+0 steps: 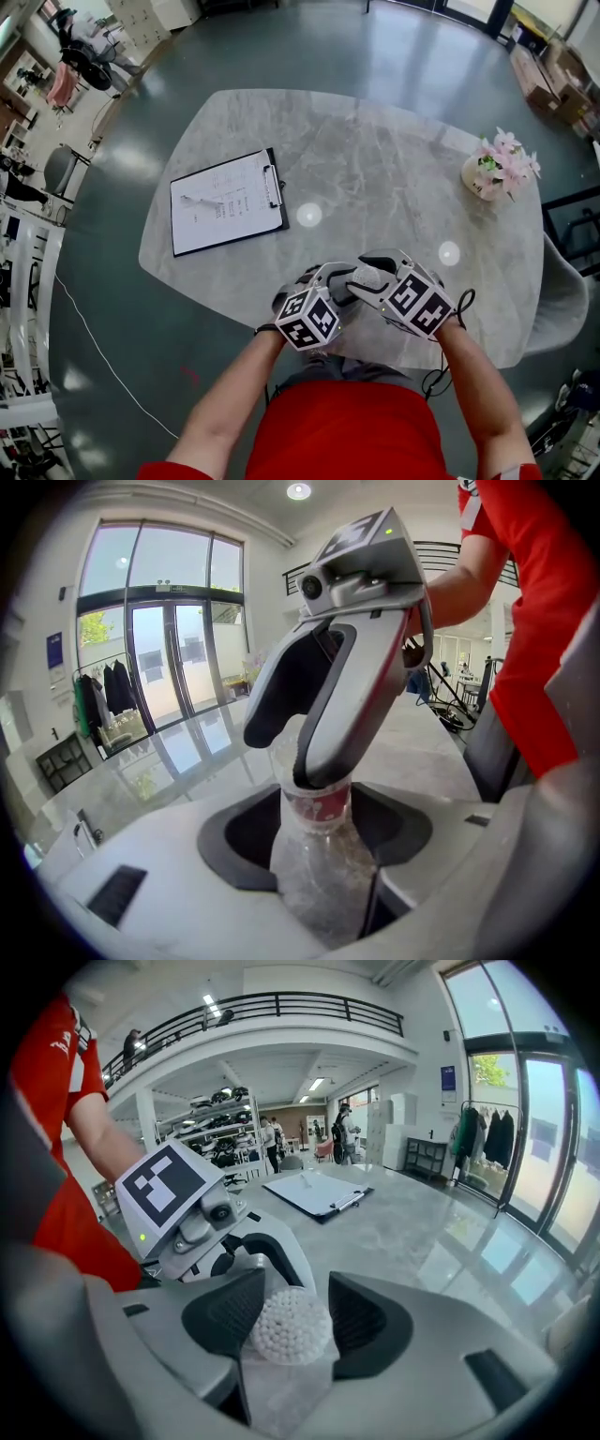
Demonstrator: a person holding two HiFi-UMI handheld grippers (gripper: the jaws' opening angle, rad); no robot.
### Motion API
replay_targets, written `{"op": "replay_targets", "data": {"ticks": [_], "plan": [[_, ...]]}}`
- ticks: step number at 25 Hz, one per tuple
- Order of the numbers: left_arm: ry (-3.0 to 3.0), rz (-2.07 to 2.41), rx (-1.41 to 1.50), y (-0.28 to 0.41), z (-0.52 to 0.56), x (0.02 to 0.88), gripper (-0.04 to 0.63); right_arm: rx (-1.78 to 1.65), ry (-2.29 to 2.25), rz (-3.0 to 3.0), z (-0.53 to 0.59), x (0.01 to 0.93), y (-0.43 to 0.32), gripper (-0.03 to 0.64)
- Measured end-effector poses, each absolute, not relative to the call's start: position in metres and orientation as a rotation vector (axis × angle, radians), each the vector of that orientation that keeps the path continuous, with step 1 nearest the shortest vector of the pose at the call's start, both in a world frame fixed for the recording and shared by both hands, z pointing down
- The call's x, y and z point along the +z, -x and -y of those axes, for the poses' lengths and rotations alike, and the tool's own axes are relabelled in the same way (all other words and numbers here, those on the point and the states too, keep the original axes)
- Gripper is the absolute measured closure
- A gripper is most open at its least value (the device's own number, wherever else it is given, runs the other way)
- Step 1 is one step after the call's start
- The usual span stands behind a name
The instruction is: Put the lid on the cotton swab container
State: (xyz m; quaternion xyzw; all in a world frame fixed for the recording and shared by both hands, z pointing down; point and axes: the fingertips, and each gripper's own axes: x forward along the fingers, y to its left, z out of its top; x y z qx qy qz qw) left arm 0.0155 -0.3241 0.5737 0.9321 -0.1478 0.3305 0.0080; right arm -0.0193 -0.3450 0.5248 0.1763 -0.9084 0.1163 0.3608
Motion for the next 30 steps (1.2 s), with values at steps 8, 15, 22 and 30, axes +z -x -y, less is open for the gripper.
{"op": "replay_targets", "data": {"ticks": [8, 15, 22, 30], "plan": [[-2.894, 0.549, 0.869, -0.001, 0.325, 0.556, 0.314, 0.470, -0.605, 2.538, 0.352, 0.498, -0.006, 0.377], [-2.918, 0.637, 0.630, 0.013, 0.314, 0.506, 0.308, 0.552, -0.751, 2.720, 0.351, 0.449, -0.029, 0.383], [-2.884, 1.002, 0.131, 0.028, 0.322, 0.379, 0.443, 0.400, -0.884, 3.045, 0.327, 0.357, -0.046, 0.434], [-3.007, 1.165, -0.024, 0.039, 0.314, 0.283, 0.588, 0.144, -1.146, 3.129, 0.306, 0.290, -0.073, 0.499]]}}
